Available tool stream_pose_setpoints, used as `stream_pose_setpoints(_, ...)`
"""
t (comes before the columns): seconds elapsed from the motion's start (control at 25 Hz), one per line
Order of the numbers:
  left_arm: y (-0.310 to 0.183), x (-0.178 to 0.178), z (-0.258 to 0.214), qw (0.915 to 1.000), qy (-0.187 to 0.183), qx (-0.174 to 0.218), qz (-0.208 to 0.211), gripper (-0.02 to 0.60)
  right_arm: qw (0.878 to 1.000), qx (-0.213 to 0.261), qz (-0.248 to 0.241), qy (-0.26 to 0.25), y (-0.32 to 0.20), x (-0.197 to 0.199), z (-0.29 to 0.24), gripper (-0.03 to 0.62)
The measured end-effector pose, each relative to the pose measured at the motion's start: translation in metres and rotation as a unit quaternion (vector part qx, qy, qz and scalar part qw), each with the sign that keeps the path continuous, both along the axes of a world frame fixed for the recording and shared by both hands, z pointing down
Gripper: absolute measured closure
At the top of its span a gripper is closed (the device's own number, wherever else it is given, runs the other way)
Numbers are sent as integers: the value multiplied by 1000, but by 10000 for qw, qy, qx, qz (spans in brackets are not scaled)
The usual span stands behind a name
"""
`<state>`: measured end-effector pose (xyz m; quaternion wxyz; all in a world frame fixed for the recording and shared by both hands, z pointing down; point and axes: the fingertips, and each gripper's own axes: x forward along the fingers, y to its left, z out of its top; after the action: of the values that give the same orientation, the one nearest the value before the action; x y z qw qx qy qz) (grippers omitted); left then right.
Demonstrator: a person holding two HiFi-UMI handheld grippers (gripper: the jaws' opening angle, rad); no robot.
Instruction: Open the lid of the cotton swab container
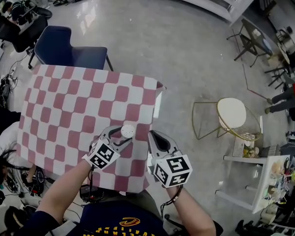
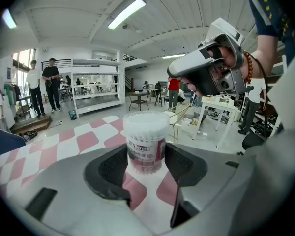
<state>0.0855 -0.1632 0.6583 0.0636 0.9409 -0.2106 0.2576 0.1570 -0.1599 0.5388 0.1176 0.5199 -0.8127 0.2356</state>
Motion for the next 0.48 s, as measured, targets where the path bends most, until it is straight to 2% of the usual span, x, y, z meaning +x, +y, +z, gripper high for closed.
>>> stream_pose_setpoints(0.28, 10, -17, -42, 9999, 139, 36, -13, 342, 9996, 237, -177, -33, 0, -2, -32, 583)
stream_pose_setpoints(0.48, 13, -27, -78, 9997, 131, 202, 46, 342, 9965, 538, -640, -11, -4, -19, -64, 582)
